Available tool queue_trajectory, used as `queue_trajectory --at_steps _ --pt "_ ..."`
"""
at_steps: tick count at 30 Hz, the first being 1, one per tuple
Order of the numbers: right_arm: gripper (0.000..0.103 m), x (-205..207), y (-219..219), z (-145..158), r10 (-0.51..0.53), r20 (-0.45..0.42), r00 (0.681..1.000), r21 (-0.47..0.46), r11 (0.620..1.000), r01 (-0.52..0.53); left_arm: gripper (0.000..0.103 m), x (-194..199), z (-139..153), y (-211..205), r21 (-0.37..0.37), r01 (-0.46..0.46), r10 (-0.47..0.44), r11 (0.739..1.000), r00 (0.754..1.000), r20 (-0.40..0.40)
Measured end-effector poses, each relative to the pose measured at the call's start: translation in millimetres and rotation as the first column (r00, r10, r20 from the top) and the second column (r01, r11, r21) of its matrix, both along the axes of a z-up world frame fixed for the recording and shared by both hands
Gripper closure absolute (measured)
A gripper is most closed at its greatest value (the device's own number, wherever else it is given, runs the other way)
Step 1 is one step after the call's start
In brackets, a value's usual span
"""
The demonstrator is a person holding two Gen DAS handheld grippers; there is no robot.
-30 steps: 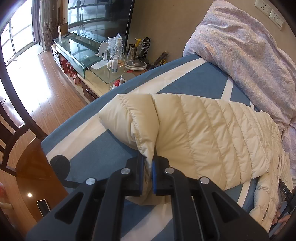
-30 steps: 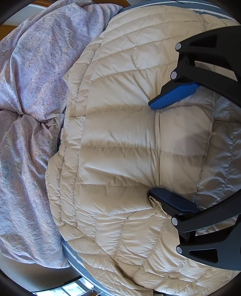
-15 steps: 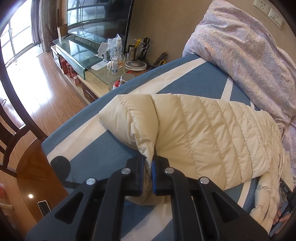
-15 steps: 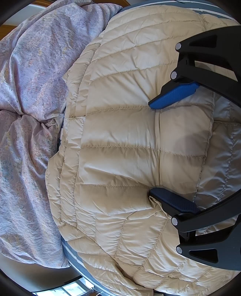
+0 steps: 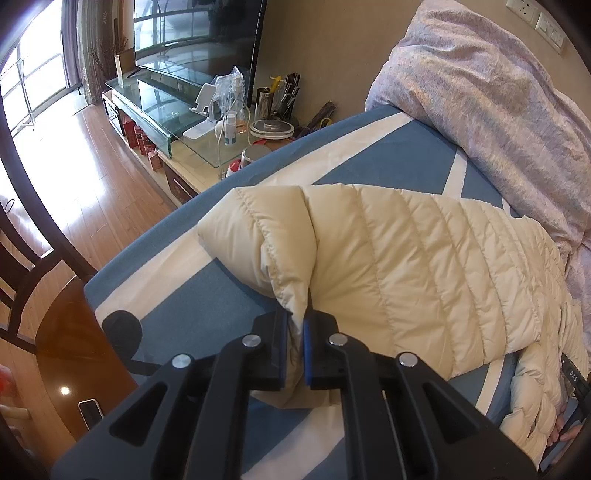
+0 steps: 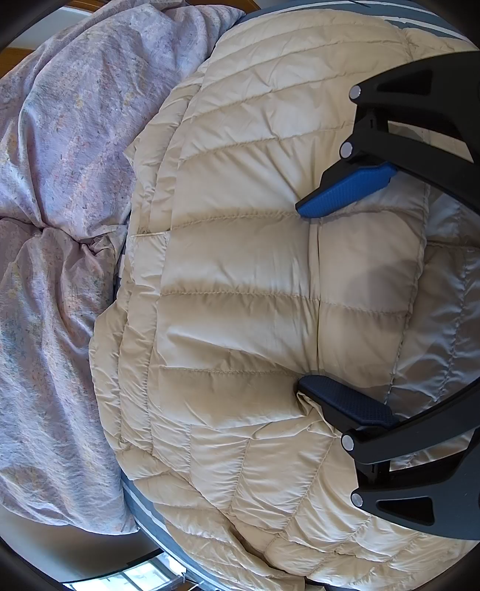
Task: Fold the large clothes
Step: 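Hold the sleeve cuff closed in the left gripper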
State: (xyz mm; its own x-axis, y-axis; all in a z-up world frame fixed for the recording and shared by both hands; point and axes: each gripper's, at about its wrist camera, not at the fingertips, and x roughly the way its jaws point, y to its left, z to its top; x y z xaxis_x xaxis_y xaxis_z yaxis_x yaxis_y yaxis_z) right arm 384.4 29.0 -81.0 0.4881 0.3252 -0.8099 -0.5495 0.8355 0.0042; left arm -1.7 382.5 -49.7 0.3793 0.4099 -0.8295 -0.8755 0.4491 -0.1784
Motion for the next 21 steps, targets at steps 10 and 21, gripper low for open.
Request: queue_trajectory --at_steps 10,21 --pt "0.014 0 0 0 0.001 0.0 1.0 0.002 1.0 -0.001 0.096 1 -1 -1 0.008 -0.001 0.001 1.0 1.0 0.0" --pt "0.014 0 0 0 0.001 0.0 1.0 0.0 1.0 -0.001 0.097 2 11 -7 0.052 -0.001 0.002 0.999 1.0 -0.004"
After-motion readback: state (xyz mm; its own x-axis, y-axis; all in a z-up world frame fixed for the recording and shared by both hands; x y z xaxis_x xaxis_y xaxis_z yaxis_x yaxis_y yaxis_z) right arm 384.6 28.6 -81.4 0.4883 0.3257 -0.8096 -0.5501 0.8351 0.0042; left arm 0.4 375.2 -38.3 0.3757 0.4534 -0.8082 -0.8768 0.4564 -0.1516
